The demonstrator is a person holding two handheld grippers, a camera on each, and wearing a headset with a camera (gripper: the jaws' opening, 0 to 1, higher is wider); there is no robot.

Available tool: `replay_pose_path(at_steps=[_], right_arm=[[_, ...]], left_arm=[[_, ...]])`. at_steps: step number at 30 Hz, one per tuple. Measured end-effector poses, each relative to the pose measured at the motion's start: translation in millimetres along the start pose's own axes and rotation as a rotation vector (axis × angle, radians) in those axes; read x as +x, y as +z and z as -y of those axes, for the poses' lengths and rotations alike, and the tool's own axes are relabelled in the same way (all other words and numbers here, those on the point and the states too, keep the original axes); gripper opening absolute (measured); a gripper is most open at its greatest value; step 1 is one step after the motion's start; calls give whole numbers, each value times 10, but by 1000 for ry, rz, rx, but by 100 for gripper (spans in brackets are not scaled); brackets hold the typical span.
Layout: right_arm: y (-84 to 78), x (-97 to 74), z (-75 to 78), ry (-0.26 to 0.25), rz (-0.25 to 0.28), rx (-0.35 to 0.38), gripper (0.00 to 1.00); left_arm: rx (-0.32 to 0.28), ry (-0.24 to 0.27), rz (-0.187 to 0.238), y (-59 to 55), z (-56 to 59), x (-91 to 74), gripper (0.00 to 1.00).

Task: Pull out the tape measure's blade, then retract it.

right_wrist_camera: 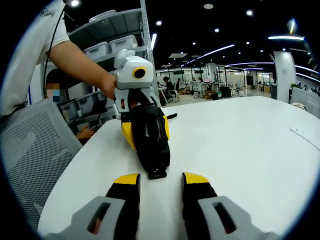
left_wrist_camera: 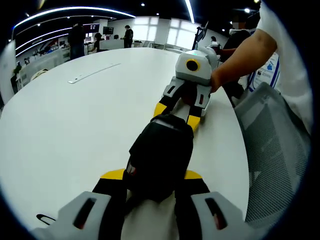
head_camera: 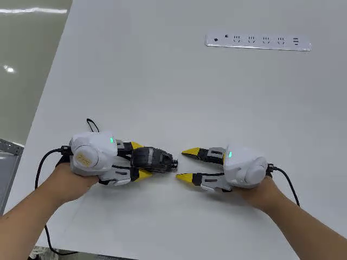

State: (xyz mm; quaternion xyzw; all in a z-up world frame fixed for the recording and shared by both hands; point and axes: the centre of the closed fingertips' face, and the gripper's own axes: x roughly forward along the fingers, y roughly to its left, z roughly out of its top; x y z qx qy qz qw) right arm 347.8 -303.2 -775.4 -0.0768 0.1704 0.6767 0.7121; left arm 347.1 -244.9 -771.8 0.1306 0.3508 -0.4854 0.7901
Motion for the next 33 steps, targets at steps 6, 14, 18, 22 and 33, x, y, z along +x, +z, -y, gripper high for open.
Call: replay_pose_path(at_steps=[6,14,18,22,33], right_arm=[[9,40,27,9,-6,-8,27],[19,76,26,20,-8,-13,25],[27,92,30,22,-8,-16,23],[27,99,27,29,-9,-14,21],[30,112,-9,56,-11,-42,15]], left_arm=[[0,-2,-1,-6,-1,1,33],[-1,-3,0,-16,-6,4,33],[-2,-3,0,-4,3,1,33],[-3,-4,-3,-13,-5,2,33],[5,-9,-7,-12,-7,7,33]])
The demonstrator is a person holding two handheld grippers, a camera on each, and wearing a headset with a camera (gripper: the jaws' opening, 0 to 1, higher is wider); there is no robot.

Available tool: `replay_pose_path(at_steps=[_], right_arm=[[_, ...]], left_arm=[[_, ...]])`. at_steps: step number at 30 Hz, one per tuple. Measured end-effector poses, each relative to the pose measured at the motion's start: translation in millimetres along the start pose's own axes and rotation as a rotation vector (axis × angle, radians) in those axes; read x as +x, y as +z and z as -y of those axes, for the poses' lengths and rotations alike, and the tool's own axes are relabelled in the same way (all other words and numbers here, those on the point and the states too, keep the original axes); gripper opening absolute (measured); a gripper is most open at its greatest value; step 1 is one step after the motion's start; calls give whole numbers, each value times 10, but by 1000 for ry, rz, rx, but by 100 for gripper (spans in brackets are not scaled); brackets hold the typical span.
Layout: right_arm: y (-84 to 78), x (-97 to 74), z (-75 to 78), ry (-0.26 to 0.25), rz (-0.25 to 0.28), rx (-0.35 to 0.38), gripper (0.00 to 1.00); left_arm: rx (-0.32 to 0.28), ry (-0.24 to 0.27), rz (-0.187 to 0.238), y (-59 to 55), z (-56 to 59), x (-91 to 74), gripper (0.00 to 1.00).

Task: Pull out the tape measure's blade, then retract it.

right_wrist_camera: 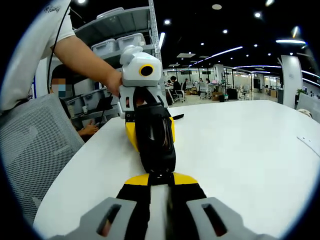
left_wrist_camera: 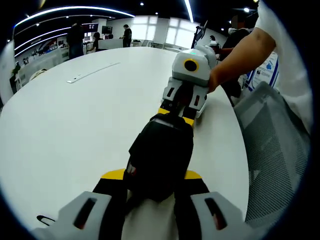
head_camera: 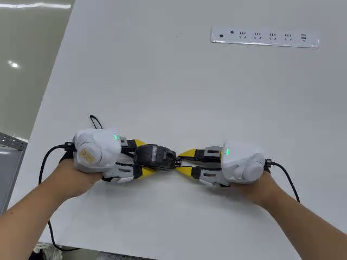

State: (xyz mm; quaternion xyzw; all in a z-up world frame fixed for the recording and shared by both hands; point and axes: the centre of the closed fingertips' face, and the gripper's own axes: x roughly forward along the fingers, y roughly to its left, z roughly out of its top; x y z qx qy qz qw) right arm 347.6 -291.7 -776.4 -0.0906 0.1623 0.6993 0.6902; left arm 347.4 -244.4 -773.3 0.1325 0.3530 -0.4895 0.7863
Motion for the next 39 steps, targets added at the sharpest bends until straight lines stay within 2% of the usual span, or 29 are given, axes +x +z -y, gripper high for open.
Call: replay_pose_path(at_steps=[11,20,23,26,29,39], right_arm=[[-14,11,-14,17,-16,-26,13],[-23,12,-7,27,-18,-3,12],[-19,12,-10,27,-15,4,12],[-17,8,-12,26,-12,13,11],[-20,5,-11,26,-12,11,12],[-21,1,-16,28,-10,20,11]], left_arm=[[21,-4,-8,16,18,6,32],[37,-7,-16,1,10,8,31],[72,8,-24,-4,-6,9,30],[48,-2,-24,1,-3,2,30],[65,-1,-33,0,-1,0,30],[61,-1,-27,-21,-8,-6,30]])
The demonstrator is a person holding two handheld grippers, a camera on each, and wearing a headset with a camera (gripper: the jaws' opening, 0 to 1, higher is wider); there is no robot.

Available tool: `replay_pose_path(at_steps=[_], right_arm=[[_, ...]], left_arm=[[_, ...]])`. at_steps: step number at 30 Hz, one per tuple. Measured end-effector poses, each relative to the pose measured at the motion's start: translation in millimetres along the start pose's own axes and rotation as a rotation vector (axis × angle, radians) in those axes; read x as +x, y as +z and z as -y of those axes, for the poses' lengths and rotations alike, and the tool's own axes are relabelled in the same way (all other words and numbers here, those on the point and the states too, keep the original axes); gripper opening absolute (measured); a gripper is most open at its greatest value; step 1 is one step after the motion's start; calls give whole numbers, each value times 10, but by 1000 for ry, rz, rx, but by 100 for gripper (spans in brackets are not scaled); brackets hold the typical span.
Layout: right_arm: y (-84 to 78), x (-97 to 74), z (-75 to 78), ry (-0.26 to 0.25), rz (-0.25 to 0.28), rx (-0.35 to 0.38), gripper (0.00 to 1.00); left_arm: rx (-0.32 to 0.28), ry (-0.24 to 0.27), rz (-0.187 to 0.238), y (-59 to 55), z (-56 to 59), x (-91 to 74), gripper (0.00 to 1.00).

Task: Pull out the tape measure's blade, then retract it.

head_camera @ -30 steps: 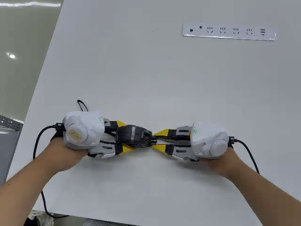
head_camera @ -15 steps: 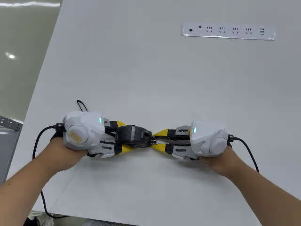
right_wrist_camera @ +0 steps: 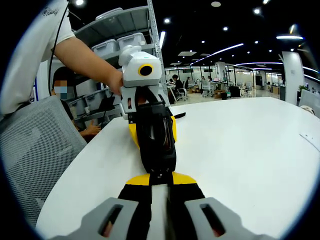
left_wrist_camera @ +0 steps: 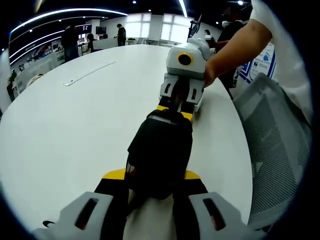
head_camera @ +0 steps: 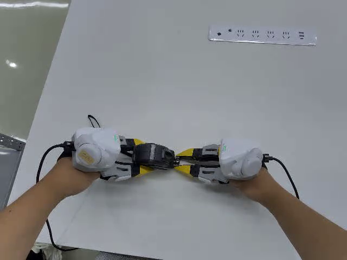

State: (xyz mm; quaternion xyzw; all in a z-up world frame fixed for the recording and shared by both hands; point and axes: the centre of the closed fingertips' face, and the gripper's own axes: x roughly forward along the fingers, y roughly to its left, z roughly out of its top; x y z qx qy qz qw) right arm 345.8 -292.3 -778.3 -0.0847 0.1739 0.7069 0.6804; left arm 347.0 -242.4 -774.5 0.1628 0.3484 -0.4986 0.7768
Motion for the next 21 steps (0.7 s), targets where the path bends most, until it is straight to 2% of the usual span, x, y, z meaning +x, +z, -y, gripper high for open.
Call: replay_pose_path(at_steps=[12,21], right_arm=[[-6,-27,-4,5,1,3,11],[-53,-149,5,-6,-1,6,11]], left_arm=[[2,-4,3,-22,-16,13,30],[-1,-11,2,-27,-20,21,29]])
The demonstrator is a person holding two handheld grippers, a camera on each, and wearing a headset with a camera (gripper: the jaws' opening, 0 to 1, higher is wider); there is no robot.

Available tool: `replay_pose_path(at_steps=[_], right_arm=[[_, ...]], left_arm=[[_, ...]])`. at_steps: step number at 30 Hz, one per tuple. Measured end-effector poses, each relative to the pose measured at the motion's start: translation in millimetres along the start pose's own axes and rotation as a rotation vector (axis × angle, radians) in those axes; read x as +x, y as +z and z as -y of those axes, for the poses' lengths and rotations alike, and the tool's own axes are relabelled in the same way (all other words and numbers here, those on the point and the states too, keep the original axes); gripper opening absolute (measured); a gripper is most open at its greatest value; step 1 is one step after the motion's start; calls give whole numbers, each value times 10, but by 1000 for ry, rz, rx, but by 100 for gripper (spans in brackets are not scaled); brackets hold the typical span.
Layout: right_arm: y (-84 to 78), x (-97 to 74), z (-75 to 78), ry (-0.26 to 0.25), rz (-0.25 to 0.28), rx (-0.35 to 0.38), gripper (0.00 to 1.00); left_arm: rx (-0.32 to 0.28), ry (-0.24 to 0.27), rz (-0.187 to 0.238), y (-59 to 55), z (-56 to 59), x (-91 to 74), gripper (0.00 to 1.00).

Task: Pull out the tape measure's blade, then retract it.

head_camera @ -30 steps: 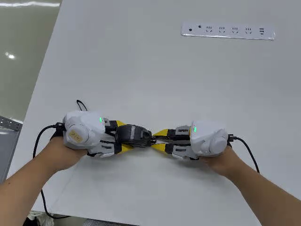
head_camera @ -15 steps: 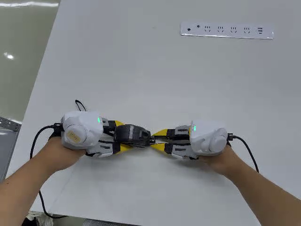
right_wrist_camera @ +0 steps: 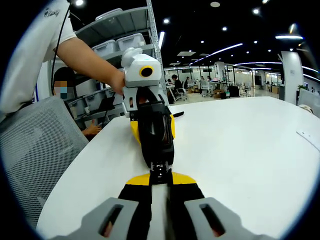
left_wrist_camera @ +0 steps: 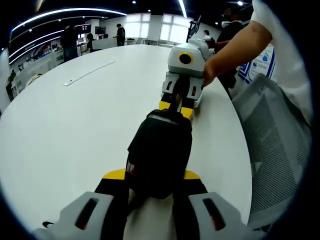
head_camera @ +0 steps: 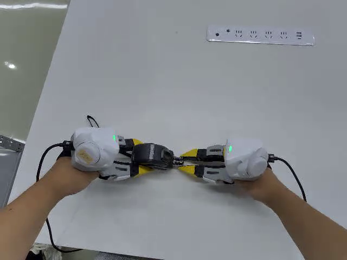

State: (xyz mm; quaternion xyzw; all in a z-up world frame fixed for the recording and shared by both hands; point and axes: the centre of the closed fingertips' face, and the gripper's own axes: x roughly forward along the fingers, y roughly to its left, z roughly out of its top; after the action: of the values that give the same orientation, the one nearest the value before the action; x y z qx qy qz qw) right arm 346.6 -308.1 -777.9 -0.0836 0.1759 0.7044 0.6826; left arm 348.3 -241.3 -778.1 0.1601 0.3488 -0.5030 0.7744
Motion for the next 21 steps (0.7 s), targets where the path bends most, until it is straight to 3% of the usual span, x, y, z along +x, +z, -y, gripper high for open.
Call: replay_pose_path(at_steps=[21], right_arm=[[-73,-203,19,-30,4,30,11]], left_arm=[[-1,-1,0,21,18,-5,30]])
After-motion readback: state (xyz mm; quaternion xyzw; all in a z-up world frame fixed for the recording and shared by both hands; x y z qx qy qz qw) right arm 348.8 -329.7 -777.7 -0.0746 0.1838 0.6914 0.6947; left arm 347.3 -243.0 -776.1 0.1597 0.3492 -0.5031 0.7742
